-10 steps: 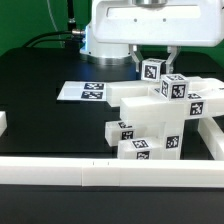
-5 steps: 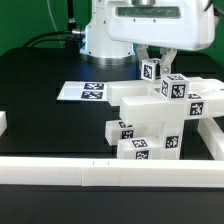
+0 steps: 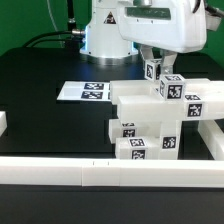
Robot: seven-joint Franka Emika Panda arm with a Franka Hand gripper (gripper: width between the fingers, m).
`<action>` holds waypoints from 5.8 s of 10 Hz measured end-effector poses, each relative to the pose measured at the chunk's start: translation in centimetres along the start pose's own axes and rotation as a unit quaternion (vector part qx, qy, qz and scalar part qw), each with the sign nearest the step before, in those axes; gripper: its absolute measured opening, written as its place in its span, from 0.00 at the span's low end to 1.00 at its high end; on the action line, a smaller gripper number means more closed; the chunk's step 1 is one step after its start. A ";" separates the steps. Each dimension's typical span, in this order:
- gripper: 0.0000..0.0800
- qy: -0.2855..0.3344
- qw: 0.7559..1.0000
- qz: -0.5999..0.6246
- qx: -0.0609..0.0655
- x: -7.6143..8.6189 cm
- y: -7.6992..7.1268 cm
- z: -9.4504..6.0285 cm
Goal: Assemble chair
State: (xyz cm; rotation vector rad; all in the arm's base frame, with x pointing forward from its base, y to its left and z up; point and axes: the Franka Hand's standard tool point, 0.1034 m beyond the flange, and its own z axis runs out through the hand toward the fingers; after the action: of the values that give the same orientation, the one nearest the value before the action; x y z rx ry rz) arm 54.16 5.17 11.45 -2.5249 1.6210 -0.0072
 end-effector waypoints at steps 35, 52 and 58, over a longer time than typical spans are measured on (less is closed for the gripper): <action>0.34 0.008 0.999 -0.051 -0.007 0.0 0.0 0.5; 0.34 0.013 0.780 -0.624 -0.052 -0.1 -0.3 0.4; 0.34 0.032 0.894 -0.444 -0.041 -0.3 -0.4 0.5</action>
Offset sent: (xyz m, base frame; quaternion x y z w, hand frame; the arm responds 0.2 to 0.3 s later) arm 0.0000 0.0000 0.0000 0.0000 0.0000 -0.1938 0.9810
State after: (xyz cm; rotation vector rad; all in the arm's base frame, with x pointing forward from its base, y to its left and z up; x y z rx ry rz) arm 54.46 5.64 11.02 -3.0990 0.3482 -0.1209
